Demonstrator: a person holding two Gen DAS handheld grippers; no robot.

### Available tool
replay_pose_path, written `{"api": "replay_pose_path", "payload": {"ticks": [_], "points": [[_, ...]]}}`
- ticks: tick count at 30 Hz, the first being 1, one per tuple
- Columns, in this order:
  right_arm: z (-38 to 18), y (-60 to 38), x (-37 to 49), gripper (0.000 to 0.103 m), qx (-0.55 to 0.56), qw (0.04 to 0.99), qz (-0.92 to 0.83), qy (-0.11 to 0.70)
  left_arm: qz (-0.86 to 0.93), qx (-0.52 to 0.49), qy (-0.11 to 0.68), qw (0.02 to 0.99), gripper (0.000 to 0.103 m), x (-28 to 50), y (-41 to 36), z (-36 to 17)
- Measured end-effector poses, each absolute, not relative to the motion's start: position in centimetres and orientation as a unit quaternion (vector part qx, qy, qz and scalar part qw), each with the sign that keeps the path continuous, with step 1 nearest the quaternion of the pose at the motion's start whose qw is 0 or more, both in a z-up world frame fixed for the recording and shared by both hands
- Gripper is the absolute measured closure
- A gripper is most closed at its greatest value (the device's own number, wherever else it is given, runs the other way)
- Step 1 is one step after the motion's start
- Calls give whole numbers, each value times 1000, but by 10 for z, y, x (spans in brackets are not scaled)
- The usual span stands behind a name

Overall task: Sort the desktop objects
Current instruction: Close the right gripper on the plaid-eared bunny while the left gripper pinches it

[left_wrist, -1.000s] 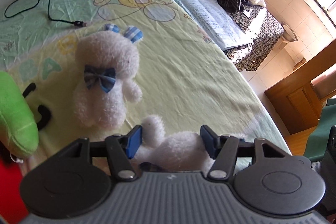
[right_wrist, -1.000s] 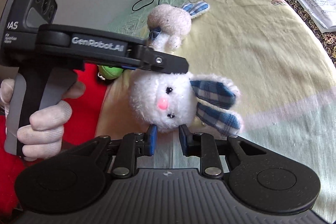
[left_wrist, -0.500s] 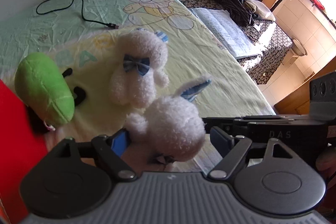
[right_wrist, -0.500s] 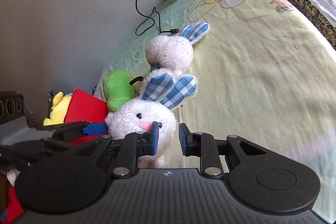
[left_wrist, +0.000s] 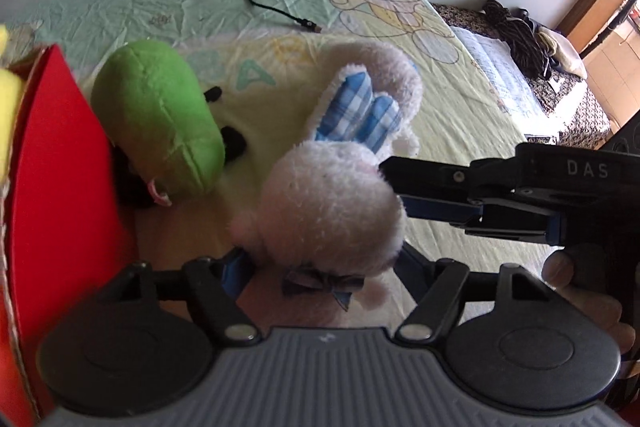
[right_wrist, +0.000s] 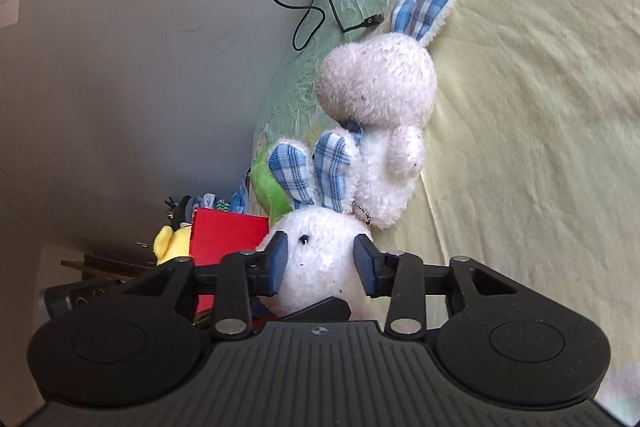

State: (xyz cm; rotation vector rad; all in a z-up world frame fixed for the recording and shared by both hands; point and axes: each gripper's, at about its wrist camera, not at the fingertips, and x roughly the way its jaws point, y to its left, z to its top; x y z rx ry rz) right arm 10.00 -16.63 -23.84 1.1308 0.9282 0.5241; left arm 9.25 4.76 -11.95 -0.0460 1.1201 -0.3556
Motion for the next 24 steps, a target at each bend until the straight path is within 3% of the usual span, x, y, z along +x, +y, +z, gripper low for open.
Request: {"api": "replay_pose_path", "payload": {"ticks": [6,14,18,24], "points": [[-239,-150,99,32,510,707,254,419,-154,-24,537,829,30,87,49,-125],[-226,-132,94,31,437,744,240,445,-158,-22,539,827,31,80,51,-126],[-221,-134,77,43,425,752,230,449,-162,-14,536,828,32,74,46,-123],[-195,-143,60,43,391,781,227,431,-190,-21,524,830,32,53,37,-106]]}}
